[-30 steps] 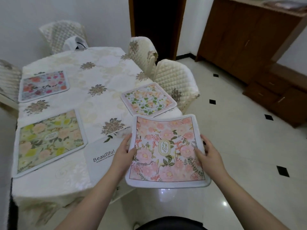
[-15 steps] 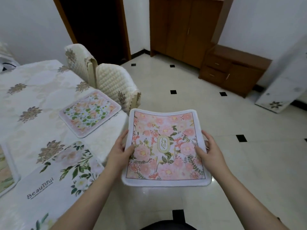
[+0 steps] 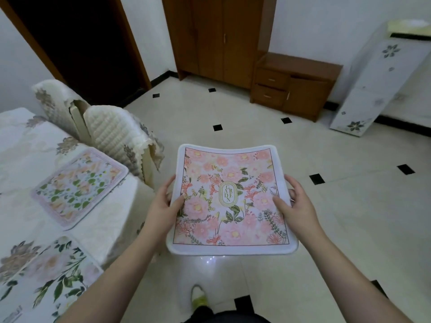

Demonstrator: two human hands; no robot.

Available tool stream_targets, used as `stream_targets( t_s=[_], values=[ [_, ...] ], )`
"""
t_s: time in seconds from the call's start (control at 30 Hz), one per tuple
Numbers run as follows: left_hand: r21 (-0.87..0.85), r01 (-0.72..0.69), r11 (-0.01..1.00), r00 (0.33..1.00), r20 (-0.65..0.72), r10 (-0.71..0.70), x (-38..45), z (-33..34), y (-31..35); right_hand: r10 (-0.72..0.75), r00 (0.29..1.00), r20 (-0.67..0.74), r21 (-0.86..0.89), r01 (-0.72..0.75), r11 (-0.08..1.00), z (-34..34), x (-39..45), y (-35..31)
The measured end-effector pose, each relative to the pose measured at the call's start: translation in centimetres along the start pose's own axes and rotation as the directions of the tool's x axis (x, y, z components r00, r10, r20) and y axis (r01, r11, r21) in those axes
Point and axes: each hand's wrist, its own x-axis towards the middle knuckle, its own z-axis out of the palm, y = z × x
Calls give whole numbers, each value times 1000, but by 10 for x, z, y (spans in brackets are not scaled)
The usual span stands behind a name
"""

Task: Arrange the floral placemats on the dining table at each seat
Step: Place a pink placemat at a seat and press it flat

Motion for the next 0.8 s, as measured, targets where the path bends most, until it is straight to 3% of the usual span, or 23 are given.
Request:
stream_targets(
  t_s=[0.8],
  values=[
    [-18, -59, 998, 998, -15, 59, 232, -46, 52, 0, 999, -43, -28, -1, 1000, 98, 196, -76]
  ],
)
